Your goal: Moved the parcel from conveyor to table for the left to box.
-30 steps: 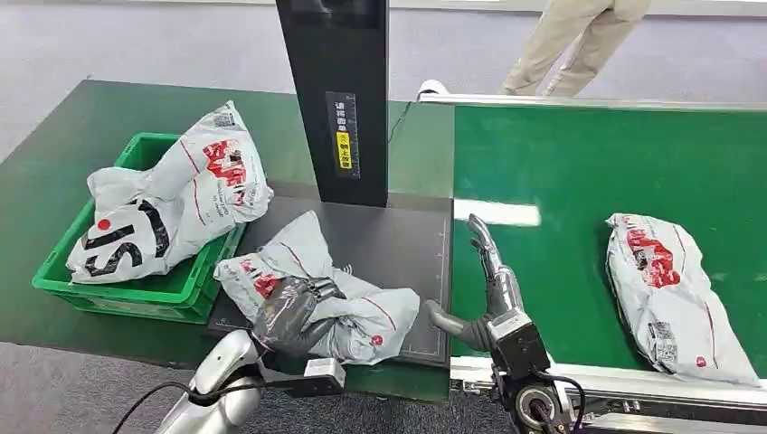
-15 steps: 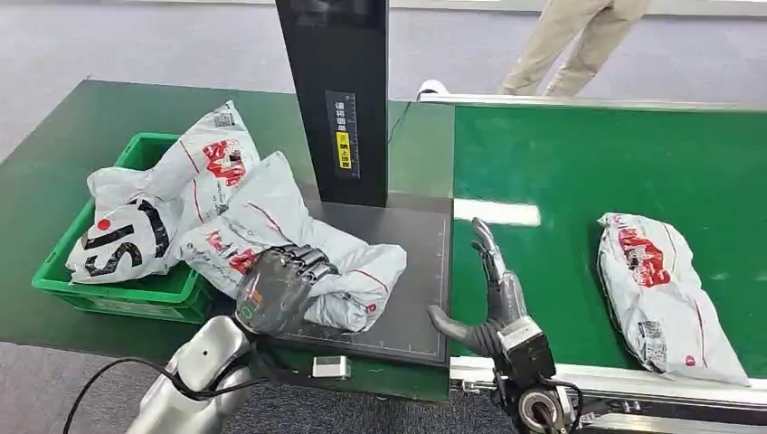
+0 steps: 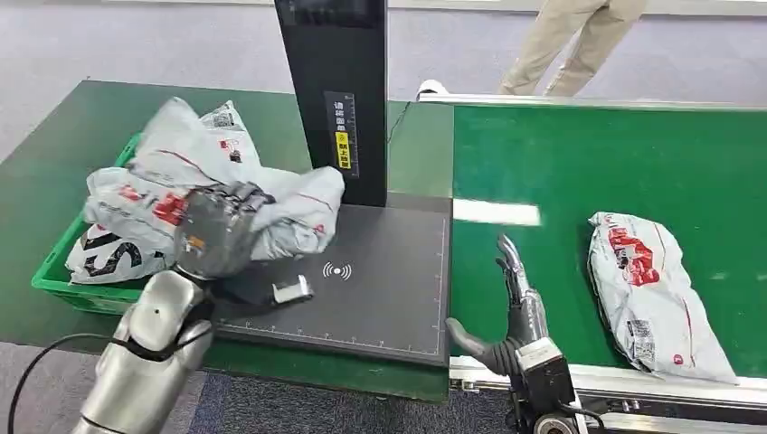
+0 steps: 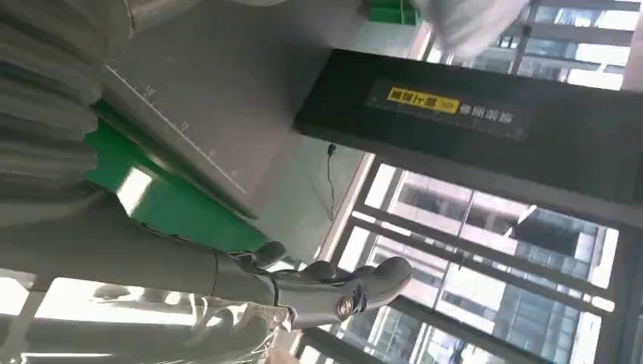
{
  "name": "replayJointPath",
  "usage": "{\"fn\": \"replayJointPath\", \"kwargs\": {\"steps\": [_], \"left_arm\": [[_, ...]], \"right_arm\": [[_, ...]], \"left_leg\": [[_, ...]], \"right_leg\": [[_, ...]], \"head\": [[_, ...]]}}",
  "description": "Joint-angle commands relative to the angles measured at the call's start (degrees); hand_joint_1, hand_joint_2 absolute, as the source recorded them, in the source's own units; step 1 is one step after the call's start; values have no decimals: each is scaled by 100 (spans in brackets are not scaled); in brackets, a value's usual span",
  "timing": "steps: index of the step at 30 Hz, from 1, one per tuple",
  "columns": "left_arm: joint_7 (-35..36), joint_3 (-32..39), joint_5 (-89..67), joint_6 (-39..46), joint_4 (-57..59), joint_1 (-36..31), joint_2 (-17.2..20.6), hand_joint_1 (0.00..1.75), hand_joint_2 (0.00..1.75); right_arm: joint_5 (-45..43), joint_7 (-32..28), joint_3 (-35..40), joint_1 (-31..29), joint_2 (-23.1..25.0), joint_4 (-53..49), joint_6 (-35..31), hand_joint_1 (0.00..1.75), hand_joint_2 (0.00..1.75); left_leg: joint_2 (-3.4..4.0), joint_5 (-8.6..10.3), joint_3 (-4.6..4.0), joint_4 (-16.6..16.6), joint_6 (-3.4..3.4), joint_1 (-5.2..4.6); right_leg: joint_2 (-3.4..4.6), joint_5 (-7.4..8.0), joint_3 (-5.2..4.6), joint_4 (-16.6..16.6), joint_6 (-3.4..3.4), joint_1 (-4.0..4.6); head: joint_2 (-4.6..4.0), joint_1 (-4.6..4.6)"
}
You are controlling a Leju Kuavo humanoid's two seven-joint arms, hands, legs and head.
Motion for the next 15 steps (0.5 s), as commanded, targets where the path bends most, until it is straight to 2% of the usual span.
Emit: {"fn": "replayJointPath", "kwargs": {"steps": [1, 4, 10, 13, 14, 15], "left_arm": [[369, 1737, 782, 927, 1420, -977, -51, 175, 175], [609, 2144, 911, 1098, 1508, -967, -52, 175, 175], [975, 2800, 864, 718, 2016, -924, -11, 175, 175], [1210, 2975, 862, 198, 2505, -1073, -71, 175, 175], [902, 3137, 1565, -374, 2863, -1239, -178, 175, 175], [880, 3155, 1711, -637, 3080, -1335, -146, 175, 175]], "right_arm": [[39, 108, -258, 246, 189, -300, -126, 0, 175], [79, 168, -245, 215, 231, -309, -142, 0, 175], [164, 230, -277, 154, 281, -239, -95, 0, 175], [221, 219, -281, 102, 303, -153, -61, 0, 175], [235, 213, -288, 72, 300, -116, -50, 0, 175], [244, 209, -292, 54, 290, -92, -40, 0, 175]], "left_leg": [[-16, 3, 0, 0, -1, 1], [0, 1, 4, -2, 0, 1], [5, 2, 8, -6, -2, -2], [-3, 4, 8, -7, -1, -4], [-2, 3, 4, -3, -1, 0], [-9, 6, 7, -7, -1, -2]], "right_leg": [[-8, -1, 4, 0, 0, 1], [8, 0, 5, 0, 1, 0], [11, 0, 6, -1, 0, -2], [4, -1, 7, -1, 0, -4], [3, 0, 3, -1, 0, -1], [-1, 1, 7, -4, 0, -2]], "head": [[0, 2], [0, 2], [0, 0], [0, 2], [0, 2], [0, 0]]}}
